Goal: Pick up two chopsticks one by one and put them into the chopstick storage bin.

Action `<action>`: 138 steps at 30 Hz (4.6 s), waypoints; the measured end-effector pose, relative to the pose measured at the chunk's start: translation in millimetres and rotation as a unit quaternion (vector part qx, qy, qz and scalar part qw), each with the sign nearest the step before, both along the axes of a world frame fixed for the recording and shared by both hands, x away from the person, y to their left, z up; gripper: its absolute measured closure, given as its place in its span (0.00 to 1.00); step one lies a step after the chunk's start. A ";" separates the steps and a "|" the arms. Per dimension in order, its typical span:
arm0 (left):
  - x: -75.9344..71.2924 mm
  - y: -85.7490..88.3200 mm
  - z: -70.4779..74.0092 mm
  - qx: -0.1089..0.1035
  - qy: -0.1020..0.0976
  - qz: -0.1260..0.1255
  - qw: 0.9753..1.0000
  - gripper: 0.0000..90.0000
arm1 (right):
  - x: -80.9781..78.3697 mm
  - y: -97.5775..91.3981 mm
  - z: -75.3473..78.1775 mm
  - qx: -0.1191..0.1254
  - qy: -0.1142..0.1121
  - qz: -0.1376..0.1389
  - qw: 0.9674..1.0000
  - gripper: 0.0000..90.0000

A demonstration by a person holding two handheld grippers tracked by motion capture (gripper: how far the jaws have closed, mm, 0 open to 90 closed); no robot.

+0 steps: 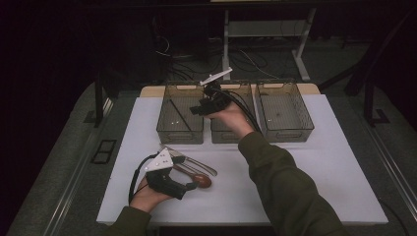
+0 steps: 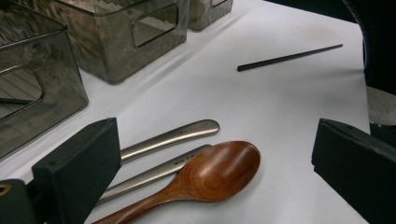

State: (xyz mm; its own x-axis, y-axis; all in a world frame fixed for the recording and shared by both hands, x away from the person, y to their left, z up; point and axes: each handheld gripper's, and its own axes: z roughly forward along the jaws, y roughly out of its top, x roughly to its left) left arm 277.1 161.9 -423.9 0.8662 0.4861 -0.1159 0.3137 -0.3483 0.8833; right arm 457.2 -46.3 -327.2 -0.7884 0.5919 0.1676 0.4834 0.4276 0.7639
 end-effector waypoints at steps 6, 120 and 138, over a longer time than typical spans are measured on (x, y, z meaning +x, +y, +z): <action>-0.8 -1.4 -0.4 0.002 0.000 0.001 1.000 0.00 | -17.3 -25.1 4.7 0.009 -0.022 0.006 1.000 0.44; -3.7 -0.8 -0.5 0.012 0.001 0.006 1.000 0.00 | -208.4 -272.3 -119.8 -0.083 0.031 0.022 0.996 0.94; -3.8 -0.8 -0.3 0.010 0.000 0.008 1.000 0.00 | -206.3 -277.5 -107.7 -0.023 0.018 0.011 1.000 0.95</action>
State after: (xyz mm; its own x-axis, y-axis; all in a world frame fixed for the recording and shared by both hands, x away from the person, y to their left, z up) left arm 273.4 161.2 -424.2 0.8584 0.5018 -0.1067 0.3200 -0.3612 0.8759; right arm 250.9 -323.7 -434.9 -0.7950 0.5825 0.1695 0.5007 0.4722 0.7255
